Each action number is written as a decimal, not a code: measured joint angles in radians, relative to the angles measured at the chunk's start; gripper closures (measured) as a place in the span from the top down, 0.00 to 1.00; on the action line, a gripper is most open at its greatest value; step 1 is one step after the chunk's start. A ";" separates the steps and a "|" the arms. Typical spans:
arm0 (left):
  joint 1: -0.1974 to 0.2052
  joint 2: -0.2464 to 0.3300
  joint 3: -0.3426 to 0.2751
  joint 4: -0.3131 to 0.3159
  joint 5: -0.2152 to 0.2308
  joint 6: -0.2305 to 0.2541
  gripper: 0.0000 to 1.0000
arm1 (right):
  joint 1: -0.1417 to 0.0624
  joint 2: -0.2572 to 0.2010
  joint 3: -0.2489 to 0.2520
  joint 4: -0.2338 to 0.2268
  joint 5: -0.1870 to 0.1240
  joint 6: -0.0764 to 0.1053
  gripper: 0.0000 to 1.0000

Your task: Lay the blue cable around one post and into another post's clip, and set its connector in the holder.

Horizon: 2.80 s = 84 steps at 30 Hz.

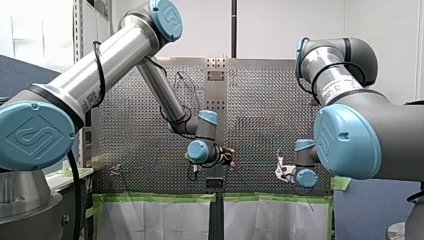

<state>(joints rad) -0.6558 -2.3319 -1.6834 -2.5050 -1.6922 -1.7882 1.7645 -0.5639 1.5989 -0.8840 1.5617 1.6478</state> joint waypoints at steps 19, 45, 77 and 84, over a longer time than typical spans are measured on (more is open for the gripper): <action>-0.002 0.000 0.000 -0.020 -0.014 -0.019 1.00 | 0.000 0.001 0.000 0.003 0.000 0.000 0.02; -0.003 0.000 -0.001 -0.127 -0.061 -0.056 1.00 | -0.001 0.003 -0.001 0.002 0.000 0.002 0.02; -0.001 0.000 -0.003 -0.150 -0.085 -0.056 1.00 | -0.001 0.007 -0.001 0.003 -0.011 0.005 0.02; 0.000 0.000 -0.003 -0.150 -0.085 -0.056 1.00 | -0.001 0.007 -0.001 0.003 -0.011 0.005 0.02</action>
<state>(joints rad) -0.6556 -2.3320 -1.6860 -2.6555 -1.7771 -1.8438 1.7633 -0.5573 1.5983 -0.8807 1.5510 1.6526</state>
